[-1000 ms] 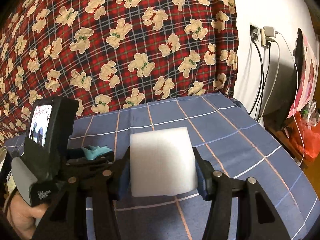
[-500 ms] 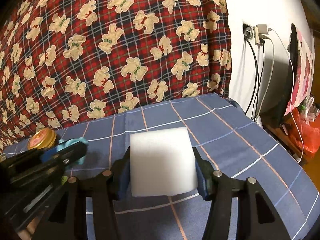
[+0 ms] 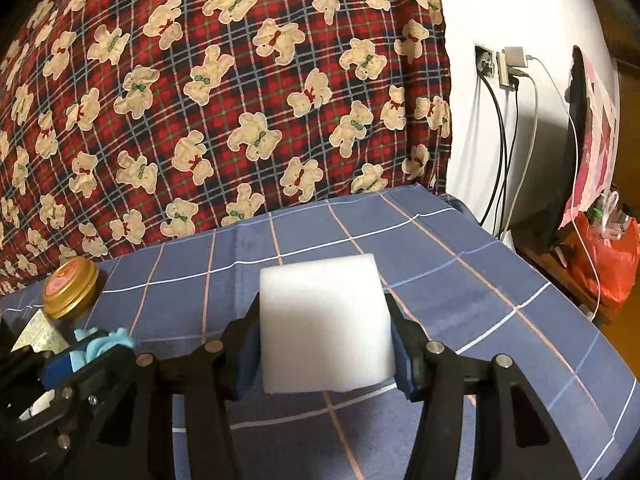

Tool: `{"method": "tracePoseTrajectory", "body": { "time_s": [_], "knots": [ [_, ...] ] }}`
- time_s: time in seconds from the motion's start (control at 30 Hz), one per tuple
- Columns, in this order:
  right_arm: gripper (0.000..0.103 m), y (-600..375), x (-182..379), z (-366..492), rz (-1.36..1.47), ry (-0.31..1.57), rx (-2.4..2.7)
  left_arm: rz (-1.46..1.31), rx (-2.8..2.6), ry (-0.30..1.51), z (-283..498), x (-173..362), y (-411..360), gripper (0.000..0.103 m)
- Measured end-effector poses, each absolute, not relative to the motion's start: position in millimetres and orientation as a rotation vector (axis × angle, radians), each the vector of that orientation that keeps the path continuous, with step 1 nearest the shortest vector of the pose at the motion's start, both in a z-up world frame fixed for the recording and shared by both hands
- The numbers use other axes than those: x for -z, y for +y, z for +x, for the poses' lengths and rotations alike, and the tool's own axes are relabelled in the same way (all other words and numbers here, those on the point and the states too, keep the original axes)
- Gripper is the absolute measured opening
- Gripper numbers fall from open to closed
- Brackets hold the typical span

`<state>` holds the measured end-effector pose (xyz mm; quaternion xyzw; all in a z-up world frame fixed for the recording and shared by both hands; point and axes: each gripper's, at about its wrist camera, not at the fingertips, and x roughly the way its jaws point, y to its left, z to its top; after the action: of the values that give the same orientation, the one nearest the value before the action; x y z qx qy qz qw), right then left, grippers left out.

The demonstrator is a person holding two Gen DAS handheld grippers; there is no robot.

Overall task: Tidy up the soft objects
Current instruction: 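Carry the teal cloth and white sponge block toward the tin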

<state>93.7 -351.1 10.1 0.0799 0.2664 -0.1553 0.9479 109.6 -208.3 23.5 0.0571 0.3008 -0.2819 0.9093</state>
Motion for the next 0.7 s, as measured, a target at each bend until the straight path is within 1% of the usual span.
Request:
{"method": "tracePoseTrajectory", "body": {
  "time_s": [0.7],
  "knots": [
    [0.056, -334.8, -8.9, 80.0, 0.148, 0.53, 0.348, 0.115, 0.575, 0.594, 82.3, -26.9, -189.5, 0.014]
  ]
}}
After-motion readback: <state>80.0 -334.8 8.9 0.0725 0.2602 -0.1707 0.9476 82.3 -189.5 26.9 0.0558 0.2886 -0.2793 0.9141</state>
